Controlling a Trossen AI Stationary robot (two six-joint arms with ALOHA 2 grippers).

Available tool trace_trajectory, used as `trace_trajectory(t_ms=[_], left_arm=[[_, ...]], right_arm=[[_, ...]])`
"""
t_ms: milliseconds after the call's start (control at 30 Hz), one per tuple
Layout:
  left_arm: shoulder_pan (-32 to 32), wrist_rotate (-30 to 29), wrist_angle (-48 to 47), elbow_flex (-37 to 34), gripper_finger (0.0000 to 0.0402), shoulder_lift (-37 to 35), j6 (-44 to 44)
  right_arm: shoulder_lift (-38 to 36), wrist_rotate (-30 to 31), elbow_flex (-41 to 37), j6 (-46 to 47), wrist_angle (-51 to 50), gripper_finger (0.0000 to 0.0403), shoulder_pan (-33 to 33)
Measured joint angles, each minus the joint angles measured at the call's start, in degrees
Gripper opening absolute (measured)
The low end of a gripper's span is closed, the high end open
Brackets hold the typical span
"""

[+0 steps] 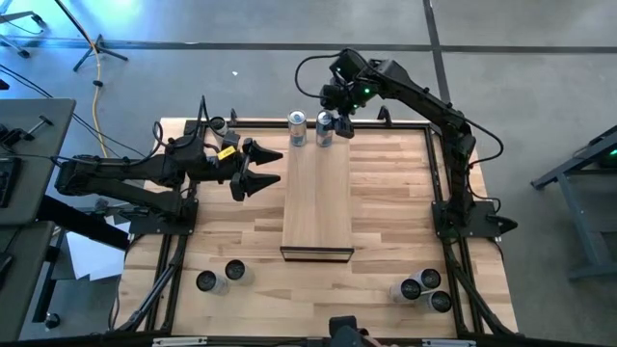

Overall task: Place canned beverage on shelf
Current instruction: Put the blue soda can on the shelf aligned with the other blue soda can

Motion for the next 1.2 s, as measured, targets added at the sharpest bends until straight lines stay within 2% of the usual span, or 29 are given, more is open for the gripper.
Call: trace_trajectory(t_ms=[233, 533, 833, 1033, 1200], left_arm=[[0.0, 0.0, 0.0, 0.0, 0.04, 0.0, 0.0], [0.0, 0.0, 0.0, 0.0, 0.04, 0.0, 0.0], [0.0, 0.0, 0.0, 0.0, 0.04, 0.0, 0.0], [0.0, 0.0, 0.0, 0.0, 0.04, 0.0, 0.0], [0.0, 0.0, 0.0, 0.0, 0.04, 0.0, 0.0]], right_arm=[[0.0, 0.0, 0.0, 0.8, 0.0, 0.0224, 0.0], [0.0, 2.5, 0.0, 13.4, 0.7, 0.0224, 1.1], [-0.1, 11.1, 0.1, 17.7, 1.2, 0.0224, 4.5], [-0.1, 16.7, 0.1, 26.2, 2.6, 0.0224, 6.1], [-0.1, 18.6, 0.1, 33.3, 2.9, 0.0224, 6.0]])
